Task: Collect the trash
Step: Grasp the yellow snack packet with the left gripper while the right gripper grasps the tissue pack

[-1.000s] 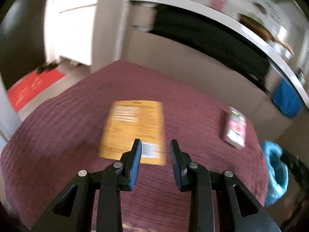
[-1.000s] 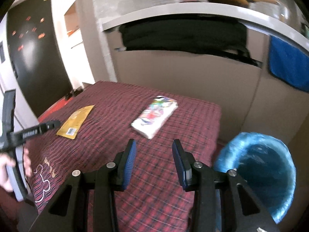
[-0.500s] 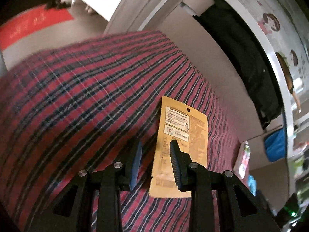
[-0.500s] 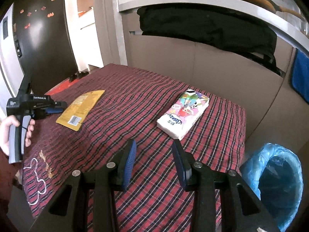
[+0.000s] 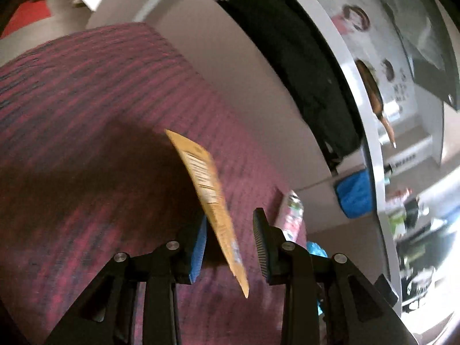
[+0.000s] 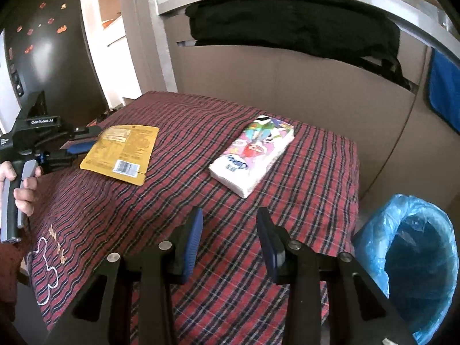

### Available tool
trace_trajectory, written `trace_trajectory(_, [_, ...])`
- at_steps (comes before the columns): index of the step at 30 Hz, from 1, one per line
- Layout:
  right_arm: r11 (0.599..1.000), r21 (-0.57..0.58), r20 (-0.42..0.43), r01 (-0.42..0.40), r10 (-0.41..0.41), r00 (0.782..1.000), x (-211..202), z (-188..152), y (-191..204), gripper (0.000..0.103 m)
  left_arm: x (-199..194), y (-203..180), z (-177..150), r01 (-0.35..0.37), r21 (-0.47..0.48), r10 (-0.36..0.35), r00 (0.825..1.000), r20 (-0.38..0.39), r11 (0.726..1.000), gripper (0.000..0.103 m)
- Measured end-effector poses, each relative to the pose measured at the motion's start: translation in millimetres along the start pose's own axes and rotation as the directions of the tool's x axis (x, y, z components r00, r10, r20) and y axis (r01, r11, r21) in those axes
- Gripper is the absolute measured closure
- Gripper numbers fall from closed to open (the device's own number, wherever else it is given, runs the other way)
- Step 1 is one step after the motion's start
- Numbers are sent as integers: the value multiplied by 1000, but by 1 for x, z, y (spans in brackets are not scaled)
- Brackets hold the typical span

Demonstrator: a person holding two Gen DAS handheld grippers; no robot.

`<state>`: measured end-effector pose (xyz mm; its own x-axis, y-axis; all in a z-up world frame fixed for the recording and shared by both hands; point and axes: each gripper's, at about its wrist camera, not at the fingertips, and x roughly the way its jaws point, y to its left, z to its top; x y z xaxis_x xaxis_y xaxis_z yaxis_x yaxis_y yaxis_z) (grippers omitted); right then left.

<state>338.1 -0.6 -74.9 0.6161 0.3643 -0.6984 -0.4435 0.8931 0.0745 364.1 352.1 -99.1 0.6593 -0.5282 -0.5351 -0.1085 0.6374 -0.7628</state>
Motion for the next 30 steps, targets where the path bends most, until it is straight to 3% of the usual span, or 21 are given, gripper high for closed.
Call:
trace_trajectory(5, [1000, 28, 5, 6, -7, 1000, -6, -5, -16, 67, 31, -25, -1, -54, 17, 54, 999, -4, 998, 72])
trace_trajectory(7, [999, 41, 9, 14, -14, 1000, -9, -6, -23, 67, 41, -33, -2, -123, 28, 123, 992, 11, 992, 77])
trace_trajectory(9, [999, 44, 13, 25, -26, 1000, -12, -7, -28, 67, 45, -45, -6, -193, 71, 189, 980, 56, 979, 96])
trace_trajectory(12, [998, 46, 23, 50, -51, 998, -15, -4, -33, 67, 36, -56, -12, -259, 137, 243, 962, 126, 956, 102])
trace_trajectory(15, [997, 72, 30, 6, -8, 1000, -11, 7, -34, 67, 21, -70, -21, -320, 204, 282, 940, 195, 925, 103])
trace_trajectory(19, [989, 124, 20, -78, 76, 997, 15, 26, -31, 67, -9, -84, -45, -348, 282, 284, 927, 244, 894, 103])
trace_trajectory(23, [981, 180, 30, -74, 70, 997, 42, 39, -26, 67, -32, -88, -66, -360, 320, 284, 923, 259, 876, 103])
trace_trajectory(30, [961, 276, -16, 29, -26, 1000, 92, 53, -28, 64, -46, -79, -86, -392, 357, 311, 913, 264, 848, 102])
